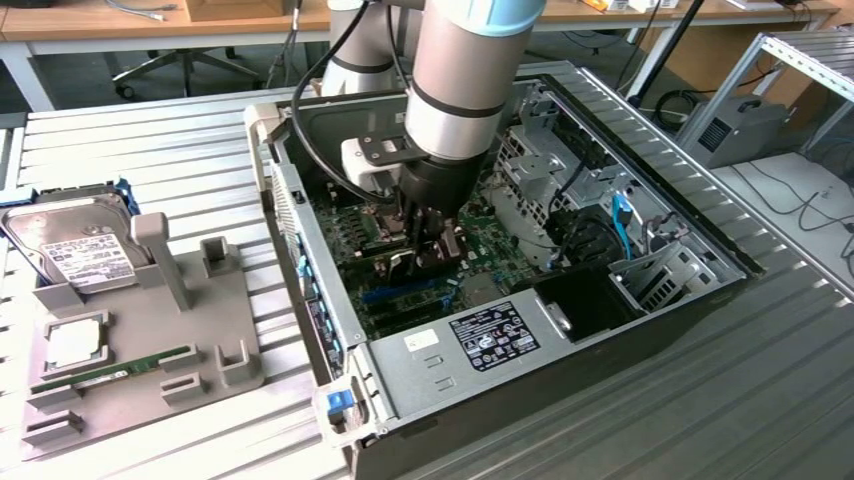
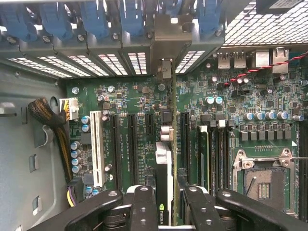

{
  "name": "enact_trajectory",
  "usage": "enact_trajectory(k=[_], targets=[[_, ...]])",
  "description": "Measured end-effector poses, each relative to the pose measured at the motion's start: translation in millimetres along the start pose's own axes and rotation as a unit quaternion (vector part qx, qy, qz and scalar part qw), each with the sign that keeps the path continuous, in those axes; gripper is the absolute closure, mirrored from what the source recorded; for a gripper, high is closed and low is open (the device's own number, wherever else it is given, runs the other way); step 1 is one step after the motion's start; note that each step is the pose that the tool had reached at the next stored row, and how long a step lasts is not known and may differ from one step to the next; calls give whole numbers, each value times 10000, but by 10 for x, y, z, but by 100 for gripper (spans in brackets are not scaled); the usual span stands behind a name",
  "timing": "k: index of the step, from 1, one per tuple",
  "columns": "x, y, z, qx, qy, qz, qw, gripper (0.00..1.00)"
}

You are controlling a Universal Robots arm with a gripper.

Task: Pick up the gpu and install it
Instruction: 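Insert the gpu into the slot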

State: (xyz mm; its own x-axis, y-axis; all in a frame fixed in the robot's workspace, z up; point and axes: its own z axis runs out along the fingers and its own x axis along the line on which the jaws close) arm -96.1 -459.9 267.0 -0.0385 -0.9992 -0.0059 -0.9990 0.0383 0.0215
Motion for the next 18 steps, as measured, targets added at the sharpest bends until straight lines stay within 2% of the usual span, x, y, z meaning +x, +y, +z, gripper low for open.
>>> enact_trajectory(k=[4, 5, 7, 18], targets=[[0, 1, 0, 5, 0, -1, 10000, 73], [0, 2, 0, 23, -1, -1, 10000, 73], [0, 2, 1, 124, -5, -2, 9999, 73], [0, 3, -2, 124, -9, 21, 9999, 73]])
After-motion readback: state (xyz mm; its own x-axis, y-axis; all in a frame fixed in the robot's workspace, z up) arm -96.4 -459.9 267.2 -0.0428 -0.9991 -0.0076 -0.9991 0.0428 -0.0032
